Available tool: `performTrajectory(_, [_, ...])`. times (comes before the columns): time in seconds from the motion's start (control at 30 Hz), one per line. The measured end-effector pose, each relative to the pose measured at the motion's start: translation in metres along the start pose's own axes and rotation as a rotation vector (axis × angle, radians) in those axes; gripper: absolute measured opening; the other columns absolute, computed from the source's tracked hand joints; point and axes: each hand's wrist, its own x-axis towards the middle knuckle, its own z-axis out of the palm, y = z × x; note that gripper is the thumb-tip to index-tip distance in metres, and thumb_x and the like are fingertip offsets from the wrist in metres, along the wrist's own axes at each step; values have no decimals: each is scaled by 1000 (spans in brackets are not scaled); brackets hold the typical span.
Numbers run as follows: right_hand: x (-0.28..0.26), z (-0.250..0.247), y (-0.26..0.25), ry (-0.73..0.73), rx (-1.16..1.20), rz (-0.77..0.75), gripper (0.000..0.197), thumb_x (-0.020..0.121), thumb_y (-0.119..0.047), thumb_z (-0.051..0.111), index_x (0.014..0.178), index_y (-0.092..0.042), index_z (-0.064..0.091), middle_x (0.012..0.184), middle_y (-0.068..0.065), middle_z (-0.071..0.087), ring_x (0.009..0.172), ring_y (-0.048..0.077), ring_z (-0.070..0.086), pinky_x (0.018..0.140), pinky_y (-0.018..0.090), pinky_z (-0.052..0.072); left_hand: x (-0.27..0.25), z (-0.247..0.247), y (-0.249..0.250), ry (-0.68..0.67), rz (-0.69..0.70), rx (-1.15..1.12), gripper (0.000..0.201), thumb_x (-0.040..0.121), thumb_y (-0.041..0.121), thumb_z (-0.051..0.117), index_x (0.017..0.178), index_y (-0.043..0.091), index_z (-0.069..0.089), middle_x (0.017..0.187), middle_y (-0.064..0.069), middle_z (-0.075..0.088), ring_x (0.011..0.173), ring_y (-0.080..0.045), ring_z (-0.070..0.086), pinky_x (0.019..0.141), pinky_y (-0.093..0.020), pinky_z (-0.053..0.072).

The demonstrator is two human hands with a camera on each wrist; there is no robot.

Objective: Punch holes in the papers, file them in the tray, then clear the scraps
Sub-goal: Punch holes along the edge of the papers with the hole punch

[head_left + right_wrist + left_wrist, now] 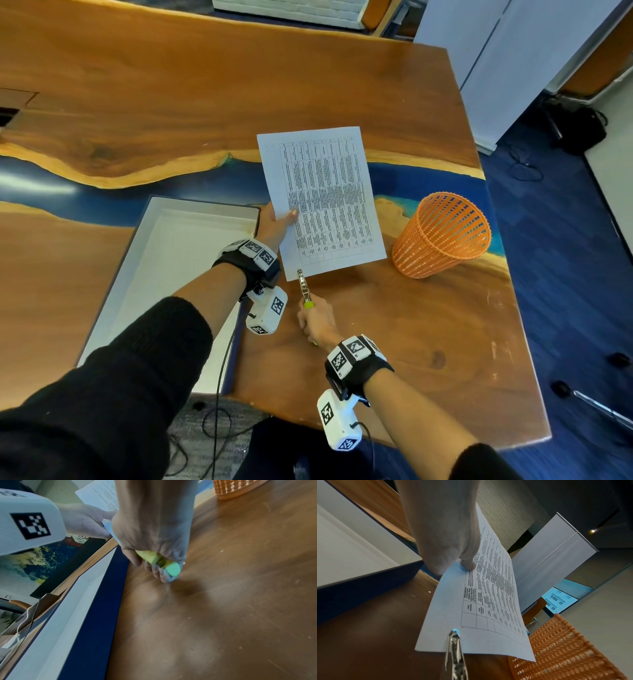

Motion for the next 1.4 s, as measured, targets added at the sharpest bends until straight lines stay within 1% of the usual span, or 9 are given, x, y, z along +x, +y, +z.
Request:
performTrajectory(0.13, [2,-3,1,10,26,30,18,52,-5,34,60,-18,45,55,1,49,49,13,36,49,25,26,2,3,-1,15,5,-7,40,93,-1,53,132,-1,48,131,-20,57,112,-25,58,85,-33,49])
performTrajectory(0.27, [5,-5,5,-9,37,43,19,47,-8,35,59,-22,43,54,0,49,51,15,35,50,25,24,3,4,-1,23,-2,-18,42,92,-1,53,134,-2,46,133,-20,56,117,-28,57,93,-37,49])
performTrajectory(0.4, [9,-5,10,-26,22,45,22,42,-6,37,53,-25,42,50,-6,47,54,14,31,53,24,21,4,4,-1,23,-8,-7,42,92,-1,53,134,-3,45,134,-20,55,121,-33,55,92,-35,47])
performTrajectory(0.7, [4,-4,9,14,49,41,27,41,-9,41,59,-28,45,78,11,49,61,17,36,53,23,26,5,2,-2,30,-9,-3,42,93,0,54,134,0,47,133,-18,56,121,-32,56,95,-39,48])
performTrajectory(0.83, [-4,-5,6,10,104,-68,56,64,0,53,94,-43,33,98,15,51,64,22,47,44,23,38,6,-2,-3,40,19,28,40,93,1,54,133,-1,49,130,-19,58,116,-31,59,93,-41,50])
performTrajectory(0.93, [-7,-7,6,55,129,-167,75,73,-3,66,112,-51,23,111,6,51,60,24,55,50,20,45,7,-6,-3,46,38,39,38,93,1,54,130,-1,50,130,-20,58,116,-32,58,92,-41,49])
performTrajectory(1.03, [-9,-9,5,41,104,-235,85,76,-6,67,124,-61,22,106,4,51,65,23,55,52,22,48,8,-9,-4,44,50,50,40,93,0,54,132,-2,48,131,-21,57,118,-34,57,94,-45,49])
performTrajectory(1.2, [-8,-12,5,-1,98,-302,80,78,2,58,128,-56,37,73,10,53,52,17,46,48,23,47,7,-11,-4,37,50,46,42,93,-1,53,134,-2,47,132,-22,56,119,-36,56,94,-42,49])
performTrajectory(1.4, [-4,-13,8,41,119,-288,82,76,3,56,131,-55,37,71,11,51,54,20,44,51,24,47,7,-15,-1,27,61,66,43,92,-1,54,135,-3,47,133,-22,55,121,-36,55,100,-50,46])
